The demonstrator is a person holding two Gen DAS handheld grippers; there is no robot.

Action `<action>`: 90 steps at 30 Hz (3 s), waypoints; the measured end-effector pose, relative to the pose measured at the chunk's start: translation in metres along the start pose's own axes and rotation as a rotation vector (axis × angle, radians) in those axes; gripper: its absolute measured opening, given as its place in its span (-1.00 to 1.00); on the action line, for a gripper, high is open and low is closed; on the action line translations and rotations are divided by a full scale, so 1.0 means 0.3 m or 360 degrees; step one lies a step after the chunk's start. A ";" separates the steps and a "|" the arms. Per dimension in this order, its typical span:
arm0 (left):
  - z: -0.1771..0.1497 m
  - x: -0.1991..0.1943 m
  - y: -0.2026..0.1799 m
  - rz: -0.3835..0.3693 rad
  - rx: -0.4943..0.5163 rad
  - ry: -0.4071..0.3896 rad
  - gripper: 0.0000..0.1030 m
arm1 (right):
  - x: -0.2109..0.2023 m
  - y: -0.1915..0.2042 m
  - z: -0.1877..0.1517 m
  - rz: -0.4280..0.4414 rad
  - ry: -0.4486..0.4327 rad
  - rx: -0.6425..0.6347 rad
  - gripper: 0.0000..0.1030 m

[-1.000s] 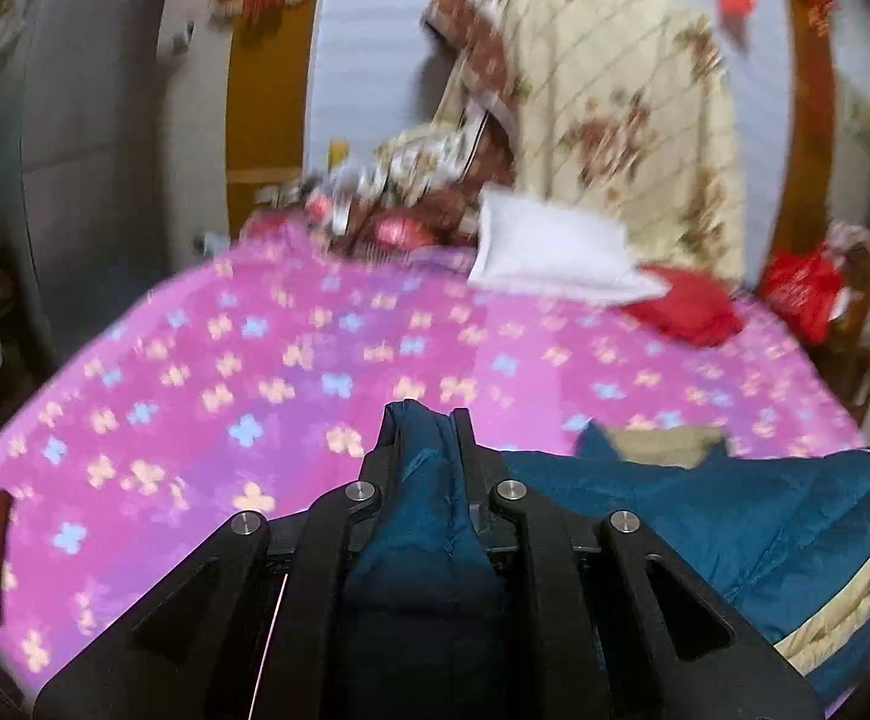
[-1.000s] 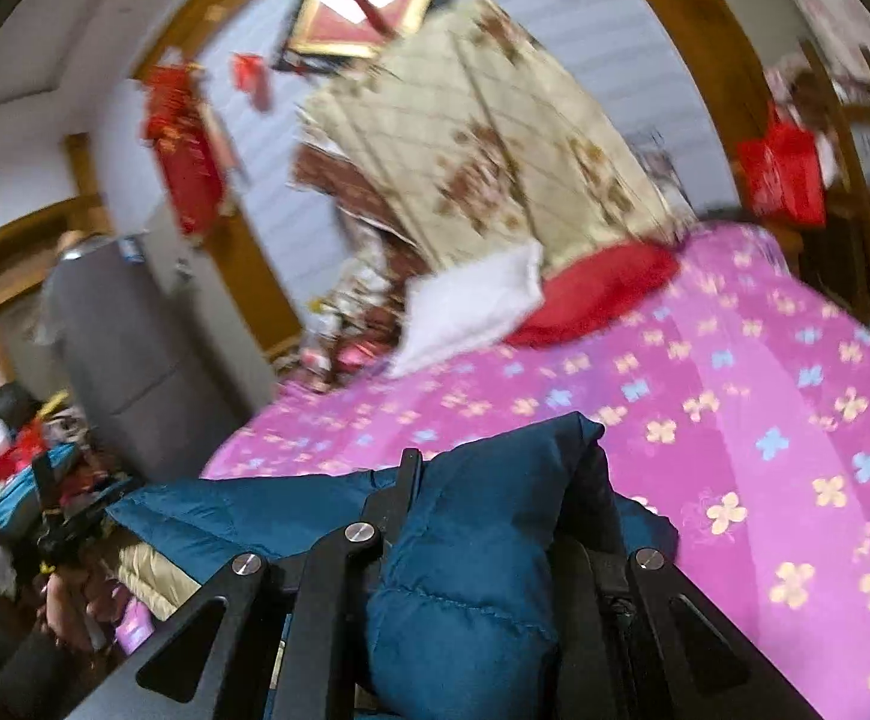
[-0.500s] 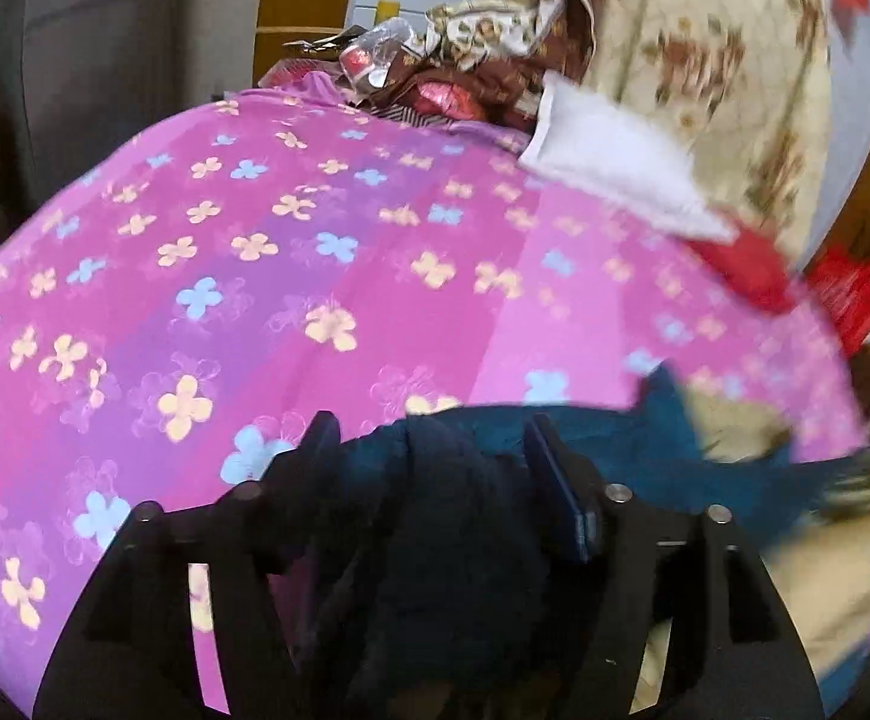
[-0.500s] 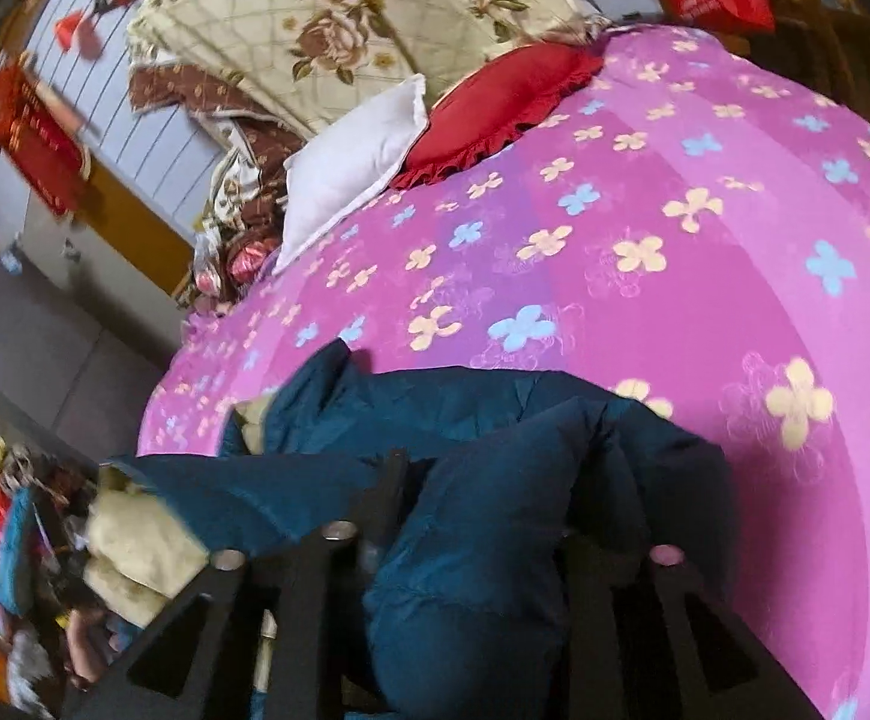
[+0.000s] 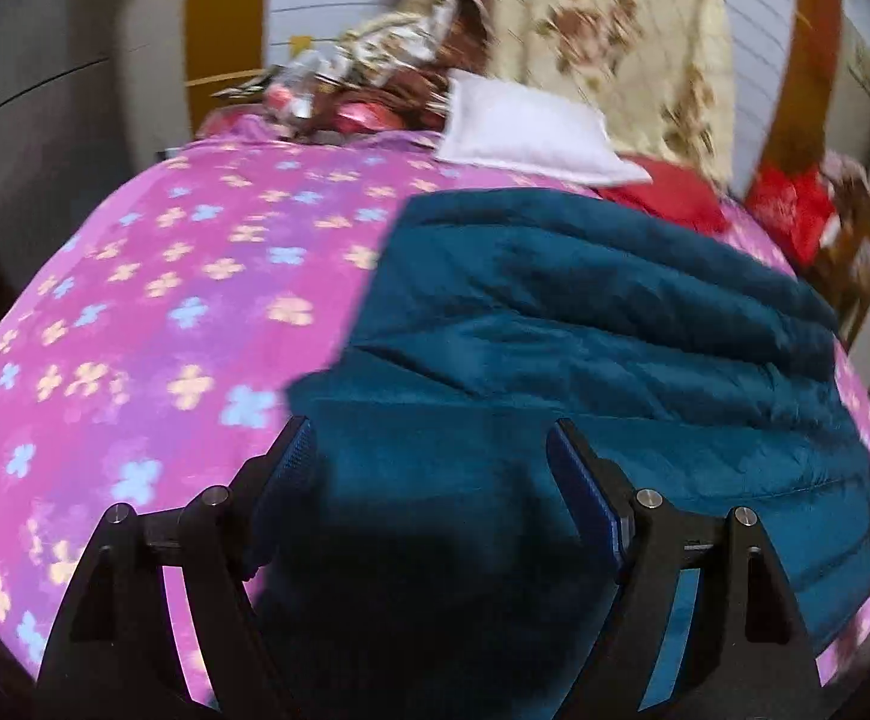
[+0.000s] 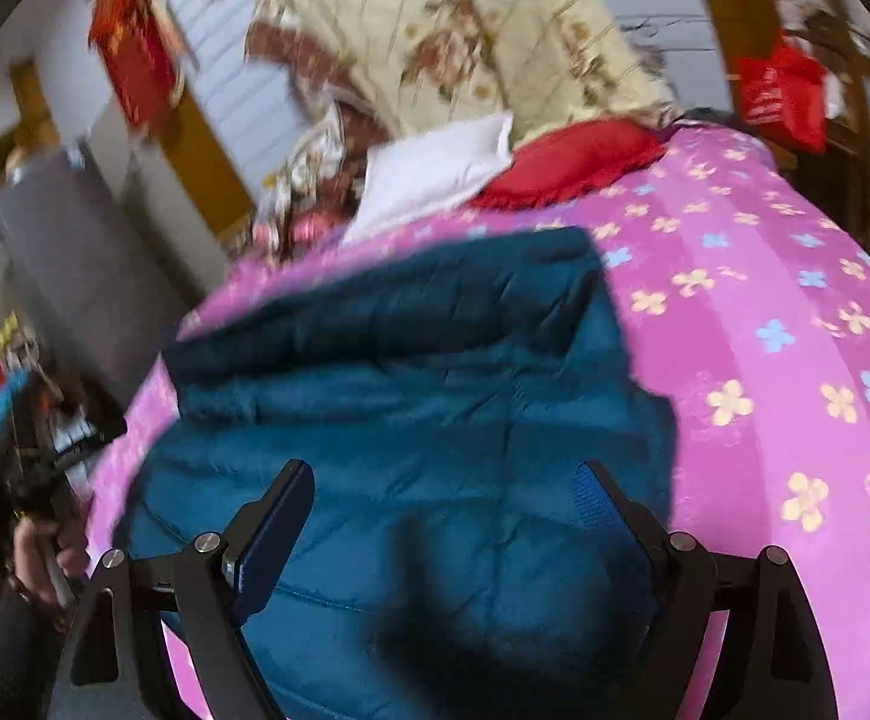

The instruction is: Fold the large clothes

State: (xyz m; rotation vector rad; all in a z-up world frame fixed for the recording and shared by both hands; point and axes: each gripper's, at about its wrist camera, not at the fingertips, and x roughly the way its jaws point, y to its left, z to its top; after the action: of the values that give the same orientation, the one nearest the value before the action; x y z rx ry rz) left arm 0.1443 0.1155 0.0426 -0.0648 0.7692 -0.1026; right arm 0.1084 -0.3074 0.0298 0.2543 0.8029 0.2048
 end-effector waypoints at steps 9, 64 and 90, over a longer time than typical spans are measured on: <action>0.175 0.374 -0.224 0.0372 0.0307 0.0136 0.54 | 0.434 -0.034 0.181 -0.0171 0.0389 0.0034 0.68; 0.022 0.373 0.240 -0.0271 -0.0296 0.0501 0.94 | 0.169 -0.386 -0.093 -0.0051 0.0277 0.0326 0.99; 0.057 0.129 0.091 -0.0245 -0.0260 0.0201 -0.72 | 0.012 -0.220 0.047 0.0343 0.0143 -0.0189 -0.52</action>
State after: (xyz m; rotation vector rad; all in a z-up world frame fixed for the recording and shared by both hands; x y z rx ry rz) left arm 0.1858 0.1385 0.0256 -0.2753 0.8974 -0.1915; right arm 0.1267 -0.3711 0.0168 0.2203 0.8491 0.4680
